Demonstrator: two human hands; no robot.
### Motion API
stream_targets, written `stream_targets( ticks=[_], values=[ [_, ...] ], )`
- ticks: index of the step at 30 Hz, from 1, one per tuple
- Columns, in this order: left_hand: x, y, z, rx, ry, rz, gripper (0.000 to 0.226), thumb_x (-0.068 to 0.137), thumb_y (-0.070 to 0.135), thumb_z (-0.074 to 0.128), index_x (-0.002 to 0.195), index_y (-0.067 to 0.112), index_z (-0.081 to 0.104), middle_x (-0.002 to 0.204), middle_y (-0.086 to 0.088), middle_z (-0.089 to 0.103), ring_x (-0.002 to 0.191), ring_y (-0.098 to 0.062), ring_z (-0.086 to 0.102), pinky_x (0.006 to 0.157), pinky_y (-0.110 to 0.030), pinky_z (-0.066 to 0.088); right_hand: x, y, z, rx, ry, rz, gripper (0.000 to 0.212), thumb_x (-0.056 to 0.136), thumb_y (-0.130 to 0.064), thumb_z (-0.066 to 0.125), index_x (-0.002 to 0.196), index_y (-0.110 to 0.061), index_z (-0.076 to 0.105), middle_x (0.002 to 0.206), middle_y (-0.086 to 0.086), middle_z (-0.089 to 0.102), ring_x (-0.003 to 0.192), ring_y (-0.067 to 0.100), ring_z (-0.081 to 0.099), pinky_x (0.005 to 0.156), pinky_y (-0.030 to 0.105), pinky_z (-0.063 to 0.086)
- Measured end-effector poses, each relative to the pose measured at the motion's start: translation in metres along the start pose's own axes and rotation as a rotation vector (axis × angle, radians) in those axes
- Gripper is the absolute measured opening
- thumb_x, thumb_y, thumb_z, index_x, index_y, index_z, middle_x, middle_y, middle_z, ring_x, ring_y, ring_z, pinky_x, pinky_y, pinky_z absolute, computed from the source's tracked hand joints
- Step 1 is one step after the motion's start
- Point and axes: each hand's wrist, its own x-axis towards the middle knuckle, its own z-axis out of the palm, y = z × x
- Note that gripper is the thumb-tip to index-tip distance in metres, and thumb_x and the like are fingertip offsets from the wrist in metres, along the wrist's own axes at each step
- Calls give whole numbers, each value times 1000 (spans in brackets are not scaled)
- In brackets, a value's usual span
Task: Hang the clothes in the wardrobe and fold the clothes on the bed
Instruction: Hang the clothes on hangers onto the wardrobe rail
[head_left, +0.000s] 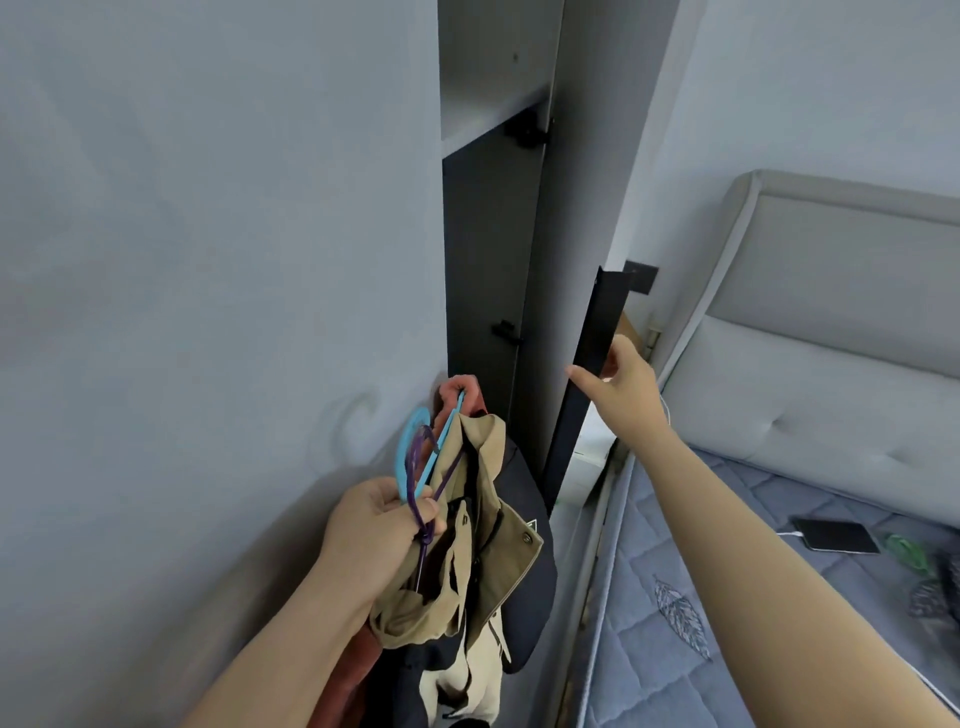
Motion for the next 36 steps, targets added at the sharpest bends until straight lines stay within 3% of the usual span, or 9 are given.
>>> stream_targets(
  ticks=[3,5,8,14,19,23,32,36],
  values=[
    [4,4,13,14,-8,2,8,88,1,61,89,3,69,59,-3,68,52,-4,63,47,-7,45,1,7,-9,-29,30,-6,32,85,-30,70,100,-10,53,94,15,61,84,31,57,74,44,51],
    [8,8,20,23,-13,5,8,89,2,61,90,5,68,61,-4,69,53,-4,64,47,-7,45,2,10,-12,-39,70,-7,23,83,-29,71,93,-22,51,85,2,61,75,15,57,63,34,50],
    [14,10,28,58,-13,10,8,89,4,62,88,8,68,64,-4,70,57,-8,66,49,-9,46,2,14,-15,-61,133,-6,28,81,-27,70,86,-32,43,73,-15,53,64,0,53,54,20,36],
    [24,12,37,92,2,15,9,88,4,62,87,7,70,63,-4,69,57,-8,64,50,-11,47,6,36,-31,-39,210,22,19,83,-25,67,95,-21,52,79,-8,61,68,11,56,62,30,46],
    [31,15,56,139,6,25,12,89,8,63,98,4,68,73,-7,70,62,-11,66,48,-9,46,14,52,-49,-6,246,19,19,86,-20,64,104,-24,57,89,-8,65,79,12,59,68,32,51],
    [35,18,71,135,1,11,13,89,8,63,100,5,68,77,-9,71,70,-16,66,56,-16,46,22,64,-63,0,261,30,18,88,-16,63,105,-19,58,93,0,67,83,20,62,76,40,55],
    [39,22,92,132,23,8,3,86,9,66,87,9,69,80,-13,71,83,-27,67,70,-28,48,46,79,-87,47,302,112,27,86,-6,59,112,-13,60,98,3,69,89,25,64,82,45,54],
    [39,24,99,154,18,6,10,87,11,66,94,5,68,87,-17,70,85,-29,66,63,-25,47,56,83,-95,33,312,143,28,88,-5,58,114,-12,60,92,-2,64,92,25,65,81,39,53]
  ],
)
